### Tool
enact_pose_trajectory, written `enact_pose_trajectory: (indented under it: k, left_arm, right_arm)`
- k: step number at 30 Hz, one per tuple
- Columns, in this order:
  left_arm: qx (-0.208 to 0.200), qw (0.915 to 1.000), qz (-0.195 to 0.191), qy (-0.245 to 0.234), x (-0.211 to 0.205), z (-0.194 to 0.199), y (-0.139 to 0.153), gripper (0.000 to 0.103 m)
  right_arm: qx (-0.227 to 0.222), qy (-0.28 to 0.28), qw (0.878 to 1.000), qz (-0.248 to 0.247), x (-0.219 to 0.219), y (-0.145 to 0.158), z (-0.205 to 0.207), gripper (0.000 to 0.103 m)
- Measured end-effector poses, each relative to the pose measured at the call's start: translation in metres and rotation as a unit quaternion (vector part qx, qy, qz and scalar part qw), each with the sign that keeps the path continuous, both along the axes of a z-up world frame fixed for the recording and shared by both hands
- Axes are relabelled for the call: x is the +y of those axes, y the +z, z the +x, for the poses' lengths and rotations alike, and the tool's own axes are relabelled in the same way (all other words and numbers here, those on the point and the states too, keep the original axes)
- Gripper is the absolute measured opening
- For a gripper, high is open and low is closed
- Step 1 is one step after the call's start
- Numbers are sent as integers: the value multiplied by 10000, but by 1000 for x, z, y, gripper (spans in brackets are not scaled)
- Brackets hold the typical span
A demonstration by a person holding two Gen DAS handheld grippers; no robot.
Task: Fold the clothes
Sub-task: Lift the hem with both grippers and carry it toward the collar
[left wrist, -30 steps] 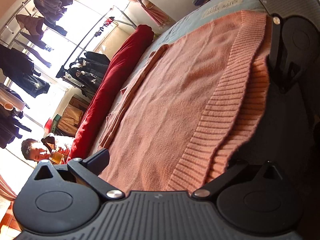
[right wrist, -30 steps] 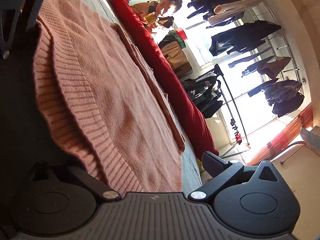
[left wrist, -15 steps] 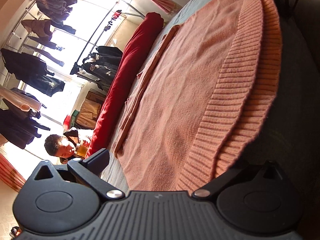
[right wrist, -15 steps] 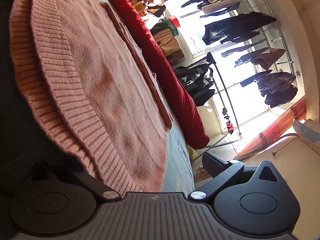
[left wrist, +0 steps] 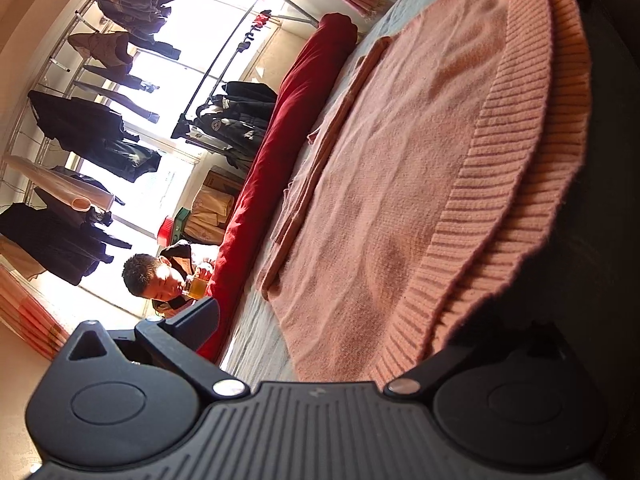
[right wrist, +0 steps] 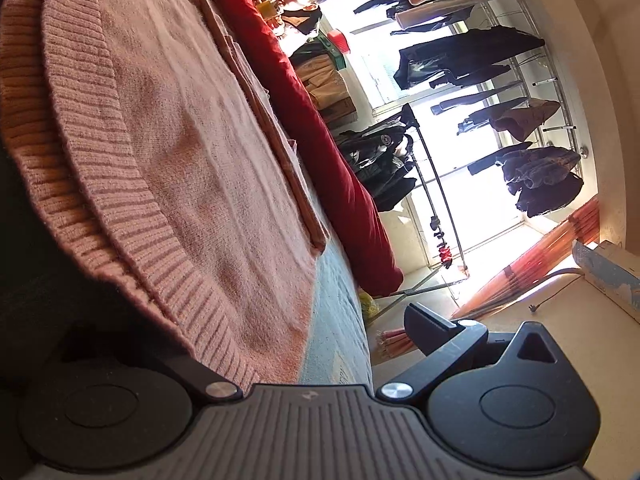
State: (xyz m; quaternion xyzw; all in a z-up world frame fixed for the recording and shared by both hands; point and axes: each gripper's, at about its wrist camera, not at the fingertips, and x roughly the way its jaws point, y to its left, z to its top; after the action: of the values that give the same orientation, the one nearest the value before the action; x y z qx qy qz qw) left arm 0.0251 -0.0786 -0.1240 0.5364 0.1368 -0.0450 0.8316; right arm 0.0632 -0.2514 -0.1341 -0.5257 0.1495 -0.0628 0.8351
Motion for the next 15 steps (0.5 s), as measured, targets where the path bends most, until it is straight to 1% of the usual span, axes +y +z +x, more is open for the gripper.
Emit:
enact_pose_trajectory:
  k: [2,5,7,8,12,13,15]
  left_arm:
    - [-15,10000,-43,46,0,0,0,103]
    - [85,9999,-23,128,0,4,-2,103]
    - [121,9998,-79,142,1,4,-1,103]
    - [88,9998,-110,151,1,3,0,103]
    - [-1,9995,-239,206,2,2,5,103]
    - [60,9994,-264,227,2,4,5,103]
    - [136,9992,-283,245,2,5,5,103]
  right_arm:
    - [-23,-30,10000,22,-1,-1,2,103]
    - [85,-21,9999,135,-4,-1,5,103]
    - [99,16,9998,177,-6,0,5,103]
    - [81,21,9998,185,-6,1,4,103]
    - [-221,-16,9997,142,-5,4,4,103]
    - [-189,-26,9997,152,-5,5,5,103]
    - [23,-12,9999,166,-4,3,9,103]
